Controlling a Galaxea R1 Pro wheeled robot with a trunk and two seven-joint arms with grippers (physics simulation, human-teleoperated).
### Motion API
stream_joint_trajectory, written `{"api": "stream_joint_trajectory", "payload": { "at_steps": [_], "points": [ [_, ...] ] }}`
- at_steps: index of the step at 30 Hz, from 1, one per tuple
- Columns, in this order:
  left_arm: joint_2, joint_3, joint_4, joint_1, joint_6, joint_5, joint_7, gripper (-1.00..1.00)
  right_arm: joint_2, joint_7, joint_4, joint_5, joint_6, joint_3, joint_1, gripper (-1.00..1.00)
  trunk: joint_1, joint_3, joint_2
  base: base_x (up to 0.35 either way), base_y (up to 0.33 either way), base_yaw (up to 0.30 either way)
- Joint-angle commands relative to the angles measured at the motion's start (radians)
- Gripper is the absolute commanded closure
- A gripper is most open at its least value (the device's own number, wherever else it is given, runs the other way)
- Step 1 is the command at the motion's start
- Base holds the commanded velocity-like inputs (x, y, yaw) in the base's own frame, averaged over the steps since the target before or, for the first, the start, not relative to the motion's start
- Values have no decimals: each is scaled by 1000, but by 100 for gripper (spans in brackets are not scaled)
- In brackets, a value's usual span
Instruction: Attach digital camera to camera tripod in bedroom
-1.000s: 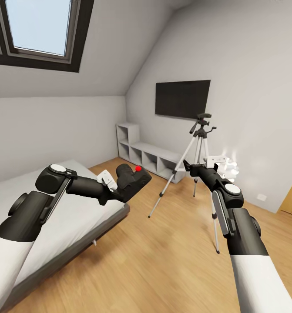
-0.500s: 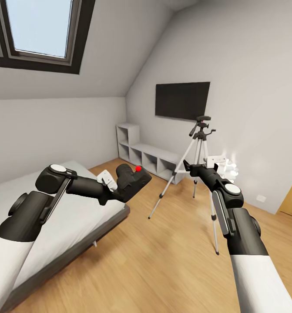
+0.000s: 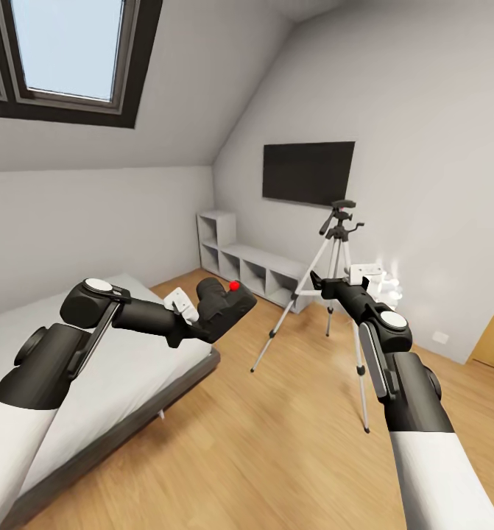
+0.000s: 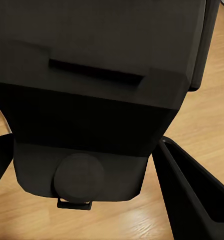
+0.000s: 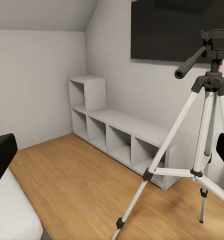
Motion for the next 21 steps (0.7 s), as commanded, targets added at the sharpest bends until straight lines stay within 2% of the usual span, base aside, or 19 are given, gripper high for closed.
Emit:
{"api": "stream_joint_trajectory", "payload": {
  "at_steps": [1,21],
  "points": [
    [0,0,-1,-1,8,-10,-10,100,1,6,-1,0,6,-3,-1,-100,-4,2,6,0,0,0],
    [-1,-1,-1,-1,8,-10,-10,100,1,6,-1,0,6,-3,-1,-100,-80,65,146,0,0,0]
  ]
}}
